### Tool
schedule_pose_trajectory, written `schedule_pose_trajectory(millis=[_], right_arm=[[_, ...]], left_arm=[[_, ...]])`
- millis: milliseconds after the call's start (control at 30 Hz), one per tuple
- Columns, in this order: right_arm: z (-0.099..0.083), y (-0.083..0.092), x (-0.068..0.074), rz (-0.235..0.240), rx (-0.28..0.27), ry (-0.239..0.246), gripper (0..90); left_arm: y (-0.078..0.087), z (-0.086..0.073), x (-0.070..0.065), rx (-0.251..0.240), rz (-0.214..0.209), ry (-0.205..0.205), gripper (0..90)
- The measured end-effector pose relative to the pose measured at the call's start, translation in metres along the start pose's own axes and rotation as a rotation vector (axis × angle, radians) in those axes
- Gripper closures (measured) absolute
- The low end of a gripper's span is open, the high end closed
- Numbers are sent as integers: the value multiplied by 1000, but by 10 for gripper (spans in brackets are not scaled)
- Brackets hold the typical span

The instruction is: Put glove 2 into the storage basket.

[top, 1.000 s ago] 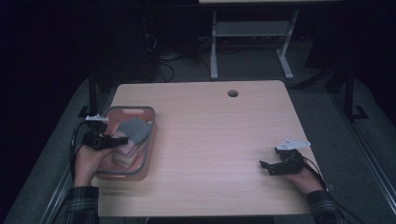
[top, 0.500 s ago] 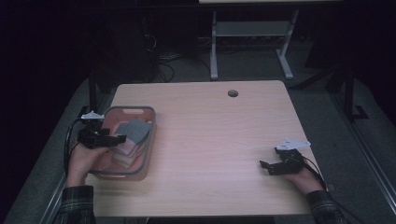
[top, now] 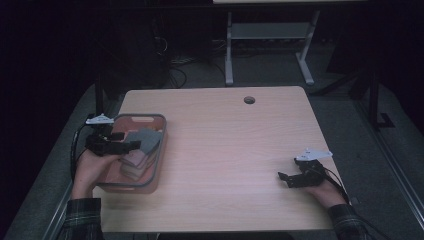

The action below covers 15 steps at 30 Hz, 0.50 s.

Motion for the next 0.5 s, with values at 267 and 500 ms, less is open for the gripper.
schedule_pose_trajectory(millis=[267,500], right_arm=[[0,0,0,1,0,2,128],[0,0,0,2,0,3,128]], left_arm=[[-13,11,-25,0,-45,-43,155],[-18,21,-50,-29,-94,-71,155]])
Point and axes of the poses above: each handheld gripper's, and its own axes: y roughly backward along the jaws, z roughly out of its top, x roughly to its left, the point moved 10 cm from there along -y, roughly forward along the jaws
